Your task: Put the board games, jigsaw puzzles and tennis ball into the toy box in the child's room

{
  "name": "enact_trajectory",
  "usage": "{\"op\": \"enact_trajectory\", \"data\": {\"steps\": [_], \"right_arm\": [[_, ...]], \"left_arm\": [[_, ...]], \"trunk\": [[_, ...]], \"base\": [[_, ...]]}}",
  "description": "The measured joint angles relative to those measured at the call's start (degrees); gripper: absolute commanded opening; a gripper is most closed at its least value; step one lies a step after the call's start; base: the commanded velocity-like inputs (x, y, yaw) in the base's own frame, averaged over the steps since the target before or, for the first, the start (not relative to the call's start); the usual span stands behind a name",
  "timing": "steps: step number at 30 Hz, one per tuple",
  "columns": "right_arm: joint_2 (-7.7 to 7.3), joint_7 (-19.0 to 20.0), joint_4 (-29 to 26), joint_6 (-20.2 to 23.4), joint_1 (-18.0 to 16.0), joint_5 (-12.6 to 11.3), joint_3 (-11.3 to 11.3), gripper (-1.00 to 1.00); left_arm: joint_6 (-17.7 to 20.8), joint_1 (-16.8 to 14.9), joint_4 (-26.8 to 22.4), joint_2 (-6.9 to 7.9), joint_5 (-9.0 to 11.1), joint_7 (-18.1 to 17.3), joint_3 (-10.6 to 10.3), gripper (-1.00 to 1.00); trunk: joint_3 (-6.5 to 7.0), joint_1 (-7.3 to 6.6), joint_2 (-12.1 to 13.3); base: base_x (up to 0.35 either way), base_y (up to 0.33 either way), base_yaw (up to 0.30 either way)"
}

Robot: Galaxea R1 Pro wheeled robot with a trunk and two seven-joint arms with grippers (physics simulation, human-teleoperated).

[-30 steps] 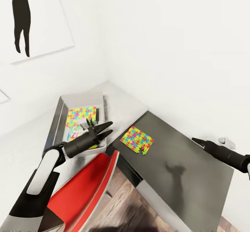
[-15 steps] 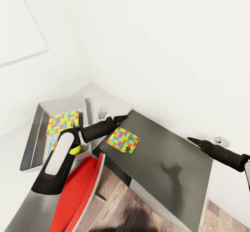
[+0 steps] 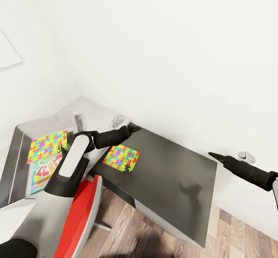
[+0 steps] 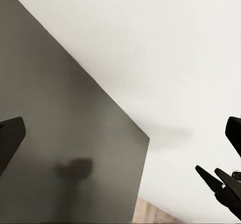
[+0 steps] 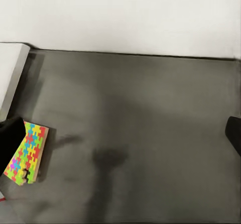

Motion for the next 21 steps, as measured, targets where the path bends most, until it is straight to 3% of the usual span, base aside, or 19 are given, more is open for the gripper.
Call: {"op": "enact_trajectory", "data": {"steps": [11,18,21], "right_arm": [[-0.21,0.11,0.53,0.0,0.0,-0.31,-0.42,1.0],[-0.31,0.13,0.69,0.0,0.0,-1.75,-0.51,1.0],[-0.33,0.14,0.71,0.0,0.01,-2.37,-0.54,1.0]], "left_arm": [[-0.22,-0.29,5.65,0.58,-3.1,2.84,-0.32,1.0],[-0.68,-0.26,12.23,0.71,-6.24,3.11,-0.5,1.0],[-0.82,0.08,14.42,0.96,-8.8,3.25,-0.14,1.0]], "trunk": [[0.27,0.0,0.0],[0.42,0.0,0.0],[0.47,0.0,0.0]], "base": [[0.0,0.0,-0.281],[0.0,0.0,-0.281],[0.0,0.0,-0.237]]}}
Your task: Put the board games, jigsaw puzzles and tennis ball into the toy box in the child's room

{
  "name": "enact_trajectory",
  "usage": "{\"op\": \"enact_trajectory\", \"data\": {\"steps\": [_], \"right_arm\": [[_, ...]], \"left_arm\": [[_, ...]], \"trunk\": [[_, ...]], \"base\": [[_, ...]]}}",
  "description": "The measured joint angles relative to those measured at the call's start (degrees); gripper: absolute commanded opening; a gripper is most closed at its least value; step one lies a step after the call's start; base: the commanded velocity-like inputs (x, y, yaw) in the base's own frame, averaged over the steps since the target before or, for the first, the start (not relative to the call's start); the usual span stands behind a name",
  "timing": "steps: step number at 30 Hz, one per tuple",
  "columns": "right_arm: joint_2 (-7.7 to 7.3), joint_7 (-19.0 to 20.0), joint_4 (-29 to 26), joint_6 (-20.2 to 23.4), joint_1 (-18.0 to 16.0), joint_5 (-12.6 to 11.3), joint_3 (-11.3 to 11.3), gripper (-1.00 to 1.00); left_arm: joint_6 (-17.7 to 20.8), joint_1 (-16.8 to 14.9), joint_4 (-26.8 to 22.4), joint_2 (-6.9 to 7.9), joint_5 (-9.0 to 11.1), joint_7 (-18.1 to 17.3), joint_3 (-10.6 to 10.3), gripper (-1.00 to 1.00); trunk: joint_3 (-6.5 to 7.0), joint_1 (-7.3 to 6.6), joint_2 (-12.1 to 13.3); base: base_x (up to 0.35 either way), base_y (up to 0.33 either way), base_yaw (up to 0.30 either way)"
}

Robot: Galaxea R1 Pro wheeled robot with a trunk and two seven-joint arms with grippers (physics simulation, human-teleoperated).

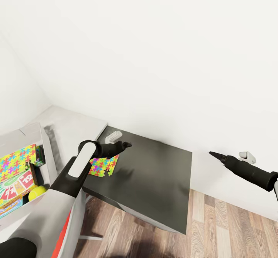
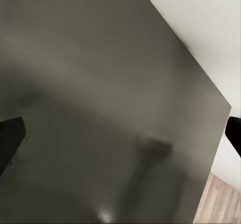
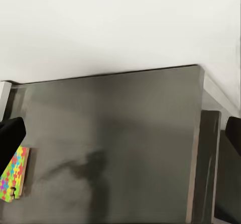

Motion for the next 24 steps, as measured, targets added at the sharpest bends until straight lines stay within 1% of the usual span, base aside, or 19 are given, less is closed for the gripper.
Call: {"op": "enact_trajectory", "data": {"steps": [1,3,5,6,8,9,12,13,16,17,20,21,23,24], "right_arm": [[0.0,0.0,0.0,0.0,0.0,0.0,0.0,1.0],[-0.01,0.03,0.02,0.0,0.03,-0.26,0.01,1.0],[-0.01,0.05,0.03,0.0,0.04,-0.42,0.03,1.0],[-0.01,0.05,0.03,0.0,0.04,-0.42,0.03,1.0],[-0.01,0.08,0.03,0.0,0.05,-0.52,0.06,1.0],[-0.01,0.09,0.03,0.0,0.05,-0.52,0.06,1.0],[-0.02,0.11,0.0,0.0,0.06,-0.6,0.08,1.0],[-0.02,0.11,-0.01,0.0,0.06,-0.6,0.08,1.0],[-0.02,0.1,-0.01,0.0,0.07,-0.65,0.1,1.0],[-0.02,0.1,-0.01,0.0,0.07,-0.64,0.1,1.0],[-0.02,0.1,-0.03,0.0,0.07,-0.67,0.1,1.0],[-0.02,0.1,-0.03,0.0,0.07,-0.67,0.1,1.0],[-0.02,0.09,0.0,0.0,0.07,-0.68,0.1,1.0],[-0.02,0.09,0.0,0.0,0.07,-0.68,0.1,1.0]], "left_arm": [[-0.02,0.0,0.02,0.0,0.03,0.0,0.0,1.0],[-0.06,0.31,1.08,0.3,-2.05,0.06,0.33,1.0],[-0.17,0.49,2.48,0.7,-3.68,0.11,0.85,1.0],[-0.2,0.49,2.51,0.7,-3.63,0.11,0.86,1.0],[-0.42,0.57,4.32,1.05,-4.77,0.03,1.96,1.0],[-0.45,0.57,4.35,1.05,-4.71,0.02,1.98,1.0],[-0.72,0.65,6.47,1.49,-5.76,-0.25,4.33,1.0],[-0.75,0.65,6.49,1.49,-5.7,-0.26,4.36,1.0],[-0.91,0.7,7.65,2.17,-6.32,-0.57,6.59,1.0],[-0.93,0.71,7.66,2.18,-6.26,-0.57,6.61,1.0],[-0.98,0.71,8.41,3.36,-6.54,-0.83,7.97,1.0],[-1.0,0.71,8.41,3.37,-6.48,-0.84,7.98,1.0],[-1.01,0.63,8.68,4.19,-6.52,-0.94,8.52,1.0],[-1.02,0.63,8.69,4.2,-6.46,-0.94,8.52,1.0]], "trunk": [[0.01,0.0,0.0],[0.03,0.0,0.0],[0.04,0.0,0.0],[0.04,0.0,0.0],[0.05,0.0,0.0],[0.05,0.0,0.0],[0.06,0.0,0.0],[0.06,0.0,0.0],[0.06,0.0,0.0],[0.06,0.0,0.0],[0.07,0.0,0.0],[0.07,0.0,0.0],[0.07,0.0,0.0],[0.07,0.0,0.0]], "base": [[0.0,0.0,-0.187],[0.0,0.0,-0.135],[0.0,0.0,-0.096],[0.0,0.0,-0.077],[0.0,0.0,-0.061],[0.0,0.0,-0.049],[0.0,0.0,-0.034],[0.0,0.0,-0.025],[0.0,0.0,-0.017],[0.0,0.0,-0.013],[0.0,0.0,-0.009],[0.0,0.0,-0.007],[0.0,0.0,-0.005],[0.0,0.0,-0.004]]}}
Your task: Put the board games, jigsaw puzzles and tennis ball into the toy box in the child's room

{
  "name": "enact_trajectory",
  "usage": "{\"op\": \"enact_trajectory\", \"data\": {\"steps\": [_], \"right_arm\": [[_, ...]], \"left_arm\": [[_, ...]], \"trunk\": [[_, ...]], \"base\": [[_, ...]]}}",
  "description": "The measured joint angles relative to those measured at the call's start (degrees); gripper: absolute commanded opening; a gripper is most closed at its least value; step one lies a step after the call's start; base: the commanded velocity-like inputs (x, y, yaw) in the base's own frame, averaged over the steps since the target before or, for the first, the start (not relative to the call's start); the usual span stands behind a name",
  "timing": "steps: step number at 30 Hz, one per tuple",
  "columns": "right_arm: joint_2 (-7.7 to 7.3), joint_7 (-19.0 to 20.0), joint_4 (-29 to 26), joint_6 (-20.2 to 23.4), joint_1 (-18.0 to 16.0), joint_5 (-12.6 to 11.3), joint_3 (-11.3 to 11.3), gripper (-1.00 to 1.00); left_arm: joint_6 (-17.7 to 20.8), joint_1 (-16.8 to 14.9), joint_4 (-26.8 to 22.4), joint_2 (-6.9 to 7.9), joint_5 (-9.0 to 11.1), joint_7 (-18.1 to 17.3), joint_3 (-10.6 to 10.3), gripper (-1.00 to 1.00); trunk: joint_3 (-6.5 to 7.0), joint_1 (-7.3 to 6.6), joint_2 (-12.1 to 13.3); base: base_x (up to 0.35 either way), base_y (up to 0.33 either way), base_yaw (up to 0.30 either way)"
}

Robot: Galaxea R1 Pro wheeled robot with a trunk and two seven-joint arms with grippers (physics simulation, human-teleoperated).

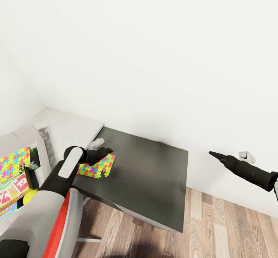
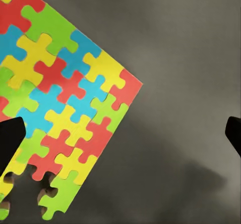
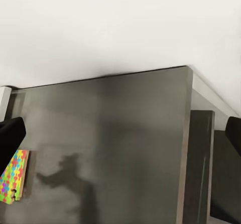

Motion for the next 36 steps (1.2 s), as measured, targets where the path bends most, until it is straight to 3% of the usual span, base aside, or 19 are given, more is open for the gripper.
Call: {"op": "enact_trajectory", "data": {"steps": [7,25,36], "right_arm": [[0.0,0.0,0.01,0.0,0.0,-0.02,0.05,1.0],[0.0,0.0,-0.19,0.0,0.0,0.04,0.11,1.0],[0.0,0.0,-0.29,0.0,0.0,0.07,0.14,1.0]], "left_arm": [[0.11,-0.45,0.14,1.66,0.16,-0.13,1.1,1.0],[0.29,-0.84,0.66,2.57,-0.09,0.08,1.64,1.0],[0.21,-0.84,1.51,5.42,0.07,-0.08,1.74,1.0]], "trunk": [[0.0,0.0,0.0],[0.0,0.0,0.0],[-0.2,0.0,0.0]], "base": [[0.0,0.0,-0.002],[0.0,0.0,0.0],[0.0,0.0,0.0]]}}
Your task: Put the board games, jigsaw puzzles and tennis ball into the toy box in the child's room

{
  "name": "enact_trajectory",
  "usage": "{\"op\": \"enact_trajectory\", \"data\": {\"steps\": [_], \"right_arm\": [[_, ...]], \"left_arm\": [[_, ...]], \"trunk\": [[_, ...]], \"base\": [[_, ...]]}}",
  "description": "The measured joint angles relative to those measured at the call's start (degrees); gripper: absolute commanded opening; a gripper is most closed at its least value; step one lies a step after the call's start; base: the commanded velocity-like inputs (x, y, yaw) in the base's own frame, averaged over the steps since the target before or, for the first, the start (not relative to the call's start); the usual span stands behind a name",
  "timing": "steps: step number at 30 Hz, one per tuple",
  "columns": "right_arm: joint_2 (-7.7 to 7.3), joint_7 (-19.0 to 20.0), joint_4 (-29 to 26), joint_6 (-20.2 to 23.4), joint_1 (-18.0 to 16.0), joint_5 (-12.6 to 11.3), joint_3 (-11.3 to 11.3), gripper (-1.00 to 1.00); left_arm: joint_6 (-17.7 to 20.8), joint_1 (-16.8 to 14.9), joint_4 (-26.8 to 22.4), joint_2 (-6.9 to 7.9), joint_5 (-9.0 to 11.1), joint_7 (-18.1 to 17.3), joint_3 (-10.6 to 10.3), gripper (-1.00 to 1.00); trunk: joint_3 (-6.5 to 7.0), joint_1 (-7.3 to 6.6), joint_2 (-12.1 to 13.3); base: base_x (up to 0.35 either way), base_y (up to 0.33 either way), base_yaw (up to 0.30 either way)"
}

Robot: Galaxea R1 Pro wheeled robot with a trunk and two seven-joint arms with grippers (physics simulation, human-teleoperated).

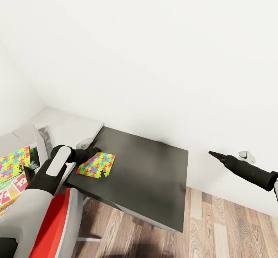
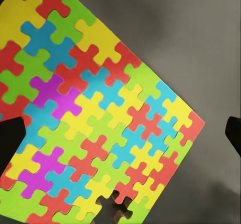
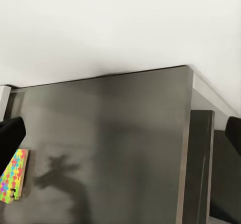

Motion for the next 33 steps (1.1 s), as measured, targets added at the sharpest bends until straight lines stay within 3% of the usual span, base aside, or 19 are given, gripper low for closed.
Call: {"op": "enact_trajectory", "data": {"steps": [4,11,28,33], "right_arm": [[0.0,0.0,-0.01,0.0,0.0,0.0,-0.03,1.0],[0.0,0.0,-0.02,0.0,0.0,0.01,-0.04,1.0],[0.0,0.0,-0.17,0.0,0.0,0.0,-0.24,1.0],[0.0,0.0,-0.24,0.0,0.0,0.0,-0.29,1.0]], "left_arm": [[-0.12,0.0,1.31,1.42,0.11,-0.05,0.03,1.0],[-0.21,0.0,2.11,2.13,0.24,-0.11,0.0,1.0],[-0.26,0.0,2.5,1.88,0.42,-0.18,-0.18,1.0],[-0.1,-0.03,2.55,1.75,-0.32,-0.5,-0.19,1.0]], "trunk": [[-0.27,0.0,0.0],[-0.85,0.0,0.0],[-1.63,0.0,-0.01],[-1.66,-0.01,-0.02]], "base": [[0.0,0.0,0.0],[0.0,0.0,0.0],[0.0,0.0,0.0],[0.0,0.0,0.0]]}}
